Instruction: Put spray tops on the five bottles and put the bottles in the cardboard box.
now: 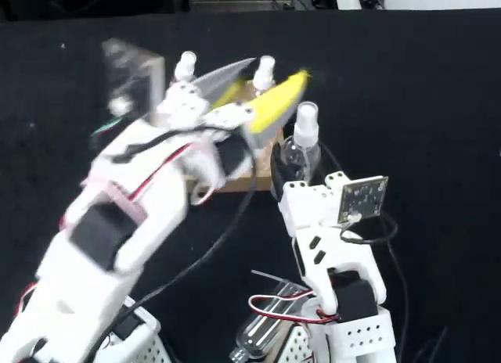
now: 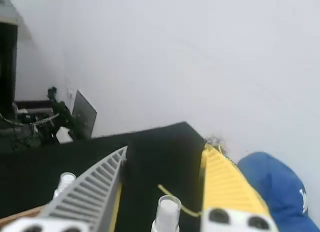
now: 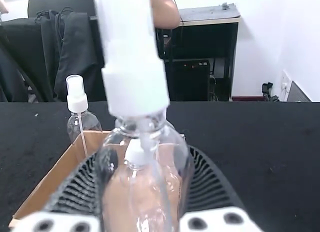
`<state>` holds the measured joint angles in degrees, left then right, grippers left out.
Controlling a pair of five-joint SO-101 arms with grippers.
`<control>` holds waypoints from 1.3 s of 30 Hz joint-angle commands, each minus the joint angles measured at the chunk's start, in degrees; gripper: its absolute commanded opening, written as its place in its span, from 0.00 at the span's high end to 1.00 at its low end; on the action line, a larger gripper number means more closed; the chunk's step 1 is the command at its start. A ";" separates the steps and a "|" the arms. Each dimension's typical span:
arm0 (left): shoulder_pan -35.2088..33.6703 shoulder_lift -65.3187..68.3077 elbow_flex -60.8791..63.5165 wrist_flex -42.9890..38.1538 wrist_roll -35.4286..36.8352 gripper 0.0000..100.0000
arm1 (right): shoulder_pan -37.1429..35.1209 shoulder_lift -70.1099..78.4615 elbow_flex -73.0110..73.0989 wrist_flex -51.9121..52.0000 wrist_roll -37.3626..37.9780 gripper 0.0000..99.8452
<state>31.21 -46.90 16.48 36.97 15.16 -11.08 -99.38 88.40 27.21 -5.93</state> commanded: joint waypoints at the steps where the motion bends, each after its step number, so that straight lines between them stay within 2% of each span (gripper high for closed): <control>1: -8.22 -10.55 0.04 5.10 -2.55 0.79 | 0.00 -1.01 -0.22 -1.58 0.53 0.99; 5: -20.18 -12.48 4.88 8.09 -3.08 0.79 | -0.35 -1.01 -0.31 -2.02 0.53 0.98; 11: -36.97 -13.01 17.89 7.56 -3.08 0.79 | -1.14 -1.01 -4.26 -1.58 0.00 0.99; 17: -47.43 -13.01 29.41 7.47 -3.08 0.79 | -12.04 -0.40 -10.33 -1.76 0.00 0.99; 21: -50.68 -13.01 38.81 2.20 -3.08 0.79 | -18.20 -0.22 -10.33 -6.42 0.00 0.99; 25: -53.41 -13.01 49.98 -10.20 -3.08 0.79 | -19.34 3.03 -6.64 -19.34 0.09 0.99; 29: -54.20 -13.01 58.07 -19.96 -2.99 0.79 | -21.19 12.18 -6.90 -27.60 0.44 0.99; 33: -54.11 -13.01 62.29 -23.91 -2.99 0.81 | -23.03 24.40 -12.88 -30.59 0.53 0.99; 39: -53.85 -13.01 65.27 -24.62 -2.99 0.81 | -23.12 42.95 -22.64 -30.77 0.18 0.99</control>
<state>-22.33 -58.77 81.63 13.93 12.35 -33.23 -64.57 72.92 -1.54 -5.93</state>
